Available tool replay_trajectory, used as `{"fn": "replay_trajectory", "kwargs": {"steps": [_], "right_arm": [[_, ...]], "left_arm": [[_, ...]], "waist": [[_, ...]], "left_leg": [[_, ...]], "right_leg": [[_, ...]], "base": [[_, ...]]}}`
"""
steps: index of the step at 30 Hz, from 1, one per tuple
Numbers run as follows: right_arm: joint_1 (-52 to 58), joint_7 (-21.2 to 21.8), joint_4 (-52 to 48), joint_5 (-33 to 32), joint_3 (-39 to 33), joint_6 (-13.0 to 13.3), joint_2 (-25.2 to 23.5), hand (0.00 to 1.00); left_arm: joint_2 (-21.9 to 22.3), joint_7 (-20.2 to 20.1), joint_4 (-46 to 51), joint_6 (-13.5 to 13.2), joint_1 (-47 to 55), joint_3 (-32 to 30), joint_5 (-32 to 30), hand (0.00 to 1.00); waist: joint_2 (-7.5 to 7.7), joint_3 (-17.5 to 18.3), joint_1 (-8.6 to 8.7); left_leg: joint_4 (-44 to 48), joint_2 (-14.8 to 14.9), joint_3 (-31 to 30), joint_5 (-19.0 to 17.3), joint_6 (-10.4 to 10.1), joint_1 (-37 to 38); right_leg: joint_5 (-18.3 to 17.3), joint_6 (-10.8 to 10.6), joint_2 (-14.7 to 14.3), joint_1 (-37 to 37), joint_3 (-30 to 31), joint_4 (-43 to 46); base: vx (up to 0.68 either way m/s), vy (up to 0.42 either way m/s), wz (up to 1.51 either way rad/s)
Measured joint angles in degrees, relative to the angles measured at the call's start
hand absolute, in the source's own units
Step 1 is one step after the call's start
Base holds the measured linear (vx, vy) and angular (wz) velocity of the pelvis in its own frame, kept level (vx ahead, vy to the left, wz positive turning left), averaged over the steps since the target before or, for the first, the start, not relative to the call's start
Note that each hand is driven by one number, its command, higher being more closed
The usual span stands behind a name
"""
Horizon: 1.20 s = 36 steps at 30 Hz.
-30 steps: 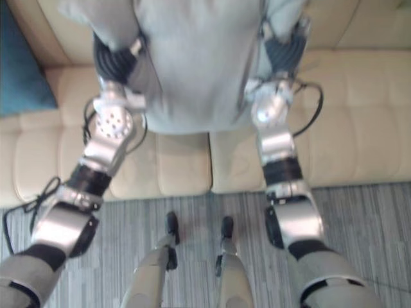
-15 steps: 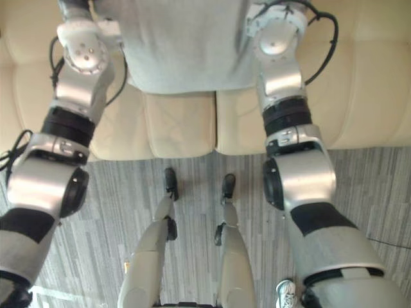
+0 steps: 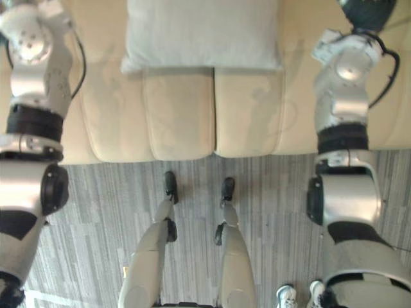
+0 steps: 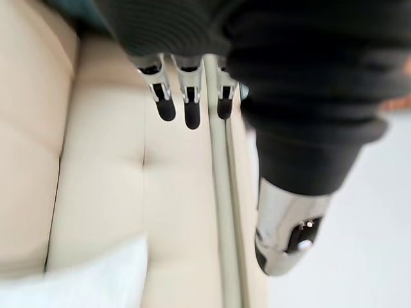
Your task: Pick up cushions and gather them together orderly.
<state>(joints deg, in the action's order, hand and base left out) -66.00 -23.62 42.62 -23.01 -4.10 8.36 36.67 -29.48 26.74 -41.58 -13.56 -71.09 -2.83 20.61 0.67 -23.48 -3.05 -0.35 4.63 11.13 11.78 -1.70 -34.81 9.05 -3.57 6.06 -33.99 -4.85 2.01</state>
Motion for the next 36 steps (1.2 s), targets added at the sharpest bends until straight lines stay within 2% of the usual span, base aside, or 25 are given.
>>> {"fn": "replay_trajectory", "kwargs": {"steps": [3,5,6,8,9,11,12,14,15,17,19,22,24,29,36], "right_arm": [[10.21,1.16,-7.58,-1.92,-2.36,0.33,-0.78,0.0],[22.69,2.3,-16.9,-1.77,-7.36,0.92,-3.08,0.0],[24.79,2.44,-18.34,-1.76,-8.19,1.17,-3.85,0.0],[37.31,3.76,-26.03,-0.65,-10.85,2.47,-10.1,0.0],[39.22,4.1,-26.91,-0.02,-11.13,2.59,-11.29,0.0],[50.29,6.63,-30.5,4.71,-11.5,2.87,-18.48,0.0],[51.51,6.93,-30.56,5.34,-11.5,2.88,-19.27,0.0],[60.63,9.76,-30.2,11.43,-11.37,2.52,-26.87,0.0],[62.27,10.23,-29.83,12.33,-11.3,2.44,-28.21,0.0],[69.6,12.56,-25.33,15.28,-10.62,2.09,-32.9,0.0],[72.46,13.47,-21.65,15.98,-9.87,1.91,-34.17,0.0],[76.31,15.62,-11.86,16.09,-8.92,1.19,-36.04,0.0],[77.33,16.42,-7.44,15.97,-8.94,0.69,-36.84,0.0],[77.67,17.79,0.4,14.99,-9.3,-0.07,-36.95,0.0],[77.15,18.78,7.55,13.95,-11.52,-1.13,-36.73,0.0]], "left_arm": [[0.29,-0.26,5.84,-0.15,11.08,-2.62,1.31,0.0],[3.73,-1.49,13.57,-0.84,22.71,-4.75,1.95,0.0],[4.65,-1.71,14.64,-1.02,24.7,-4.99,1.95,0.0],[11.31,-3.04,20.35,-1.32,37.76,-3.99,0.64,0.0],[12.39,-3.62,20.93,-1.31,39.74,-3.69,0.54,0.0],[17.59,-8.47,21.88,-1.18,50.84,-0.21,-0.32,0.0],[18.06,-9.07,21.87,-1.16,51.92,0.07,-0.32,0.0],[22.9,-15.01,20.46,-0.18,62.02,1.09,-1.51,0.0],[23.68,-15.87,19.54,0.12,63.69,1.1,-1.62,0.0],[26.65,-18.69,12.83,1.42,70.83,0.83,-3.13,0.0],[27.78,-19.78,8.07,2.0,73.36,-0.06,-4.09,0.0],[29.73,-21.69,-4.24,3.56,77.01,-3.08,-8.34,0.0],[30.43,-21.99,-8.7,4.44,77.46,-4.92,-10.42,0.0],[30.32,-22.02,-13.57,4.54,77.07,-9.26,-13.93,0.0],[29.65,-22.17,-16.47,5.34,76.36,-9.72,-17.61,0.0]], "waist": [[0.0,0.05,-0.11],[0.07,0.16,-0.12],[0.06,0.16,-0.1],[-0.01,0.43,-0.1],[-0.01,0.46,-0.13],[0.01,1.64,-0.17],[0.01,1.74,-0.17],[-0.09,3.12,-0.38],[-0.11,3.66,-0.43],[-0.23,8.99,-0.51],[-0.23,11.76,-0.52],[-0.75,17.54,-0.52],[-1.11,19.33,-0.46],[-0.91,21.37,-0.38],[0.05,22.93,-0.24]], "left_leg": [[-2.54,-0.03,-0.25,0.53,-0.72,3.5],[-3.9,0.07,-0.94,1.01,-1.15,6.22],[-4.03,0.07,-1.0,1.01,-1.16,6.77],[-4.53,-0.17,-1.45,0.84,-1.29,10.09],[-4.54,-0.2,-1.51,0.72,-1.32,10.59],[-4.53,-0.21,-2.22,0.07,-1.62,12.47],[-4.53,-0.2,-2.27,-0.01,-1.68,12.72],[-4.43,-0.05,-2.15,-1.08,-2.0,16.08],[-4.41,-0.02,-2.1,-1.52,-2.01,16.91],[-4.0,0.08,-1.9,-3.06,-2.44,19.81],[-3.22,0.15,-1.58,-4.37,-2.6,21.55],[-2.93,0.3,-0.71,-6.28,-3.17,26.16],[-3.56,0.35,-0.73,-6.85,-3.15,27.85],[-5.53,0.34,-0.77,-6.68,-3.47,31.29],[-5.54,-0.5,-1.28,-7.12,-3.33,33.58]], "right_leg": [[-0.62,0.18,-0.34,2.3,-0.01,0.18],[-1.48,0.15,-0.62,4.56,-0.82,0.77],[-1.61,0.17,-0.62,5.19,-0.94,0.76],[-2.86,0.04,-0.46,8.29,-1.21,0.98],[-3.02,-0.04,-0.45,8.77,-1.24,1.08],[-4.36,0.07,-0.43,10.56,-1.73,1.87],[-4.5,0.01,-0.44,10.77,-1.77,1.97],[-5.84,0.16,-0.53,13.89,-1.74,2.53],[-6.16,0.09,-0.55,14.54,-1.68,2.69],[-7.73,0.12,-0.62,17.53,-1.67,2.78],[-8.62,0.18,-0.61,19.43,-1.58,2.86],[-10.82,-0.18,-0.62,23.59,-1.28,2.91],[-11.38,-0.16,-0.66,24.95,-1.46,2.87],[-11.69,-0.16,-0.76,28.21,-2.14,1.61],[-11.3,-0.7,-0.18,31.02,-1.95,0.66]], "base": [[0.0,-0.019,0.0],[0.04,-0.039,0.13],[0.08,-0.04,0.12],[0.08,-0.032,0.09],[0.08,-0.043,0.1],[0.08,-0.053,0.1],[0.07,-0.05,0.06],[0.07,-0.05,-0.01],[0.08,-0.046,-0.05],[0.12,-0.037,-0.03],[0.14,-0.016,-0.06],[0.12,-0.013,-0.12],[0.05,-0.006,0.0],[0.03,0.002,0.03],[0.06,0.015,0.02]]}}
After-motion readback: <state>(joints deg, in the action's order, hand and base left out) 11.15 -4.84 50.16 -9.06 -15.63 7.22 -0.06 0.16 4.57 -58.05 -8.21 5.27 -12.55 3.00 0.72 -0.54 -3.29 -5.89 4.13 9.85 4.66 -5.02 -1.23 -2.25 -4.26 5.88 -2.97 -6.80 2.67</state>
